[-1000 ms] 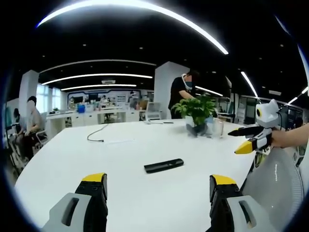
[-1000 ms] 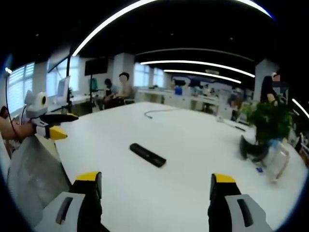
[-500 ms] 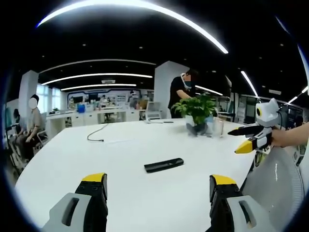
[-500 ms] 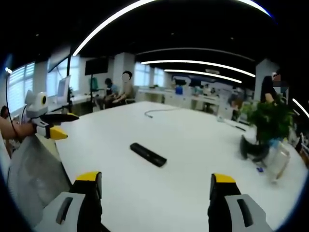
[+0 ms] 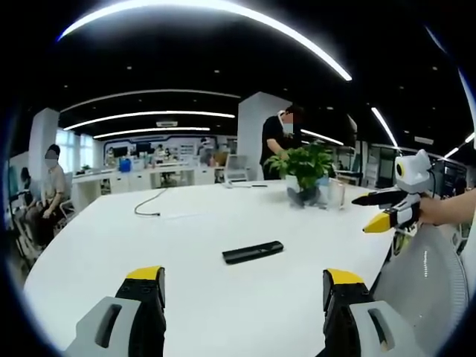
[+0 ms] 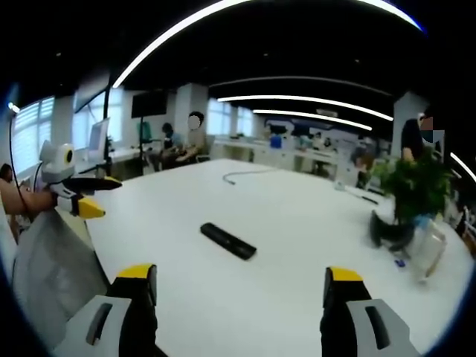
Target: Press the specified remote control buttons in sequence, fully releasing each button before pressing the next.
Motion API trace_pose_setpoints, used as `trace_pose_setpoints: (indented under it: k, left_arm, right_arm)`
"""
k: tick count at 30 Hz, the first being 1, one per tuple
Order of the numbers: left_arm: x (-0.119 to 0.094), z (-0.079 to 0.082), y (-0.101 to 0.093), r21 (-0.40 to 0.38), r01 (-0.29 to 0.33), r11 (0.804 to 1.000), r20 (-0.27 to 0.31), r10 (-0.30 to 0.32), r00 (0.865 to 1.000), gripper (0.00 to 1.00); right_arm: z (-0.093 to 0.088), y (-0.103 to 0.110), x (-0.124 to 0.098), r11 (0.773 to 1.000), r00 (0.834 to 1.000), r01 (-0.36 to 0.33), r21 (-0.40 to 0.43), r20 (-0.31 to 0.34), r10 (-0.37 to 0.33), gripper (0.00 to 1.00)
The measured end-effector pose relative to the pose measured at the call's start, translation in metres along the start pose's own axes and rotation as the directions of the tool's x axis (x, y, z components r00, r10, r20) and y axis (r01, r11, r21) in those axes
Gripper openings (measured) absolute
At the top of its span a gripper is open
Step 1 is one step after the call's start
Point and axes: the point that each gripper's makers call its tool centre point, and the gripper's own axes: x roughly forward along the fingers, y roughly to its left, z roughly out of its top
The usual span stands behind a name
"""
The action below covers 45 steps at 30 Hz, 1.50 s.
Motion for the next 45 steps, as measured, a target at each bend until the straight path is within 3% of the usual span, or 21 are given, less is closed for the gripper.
trace_pose_setpoints:
  k: [12, 45]
  left_arm:
    - [-0.0028, 0.0037, 0.0089, -0.003, -0.038, 0.999, 0.019, 0.038, 0.999, 0.91]
    - [0.0002, 0.0004, 0.004, 0.006, -0.018, 1.0, -0.003, 0.018, 1.0, 0.9]
  right_arm:
    - [-0.0093, -0.0063, 0.0029, 0.999, 0.999, 0.016, 0.05, -0.04, -0.014, 0.92]
    - [-0.0097, -0.0064, 0.0022, 0.999, 0.999, 0.016, 0.039, -0.049, -0.014, 0.91]
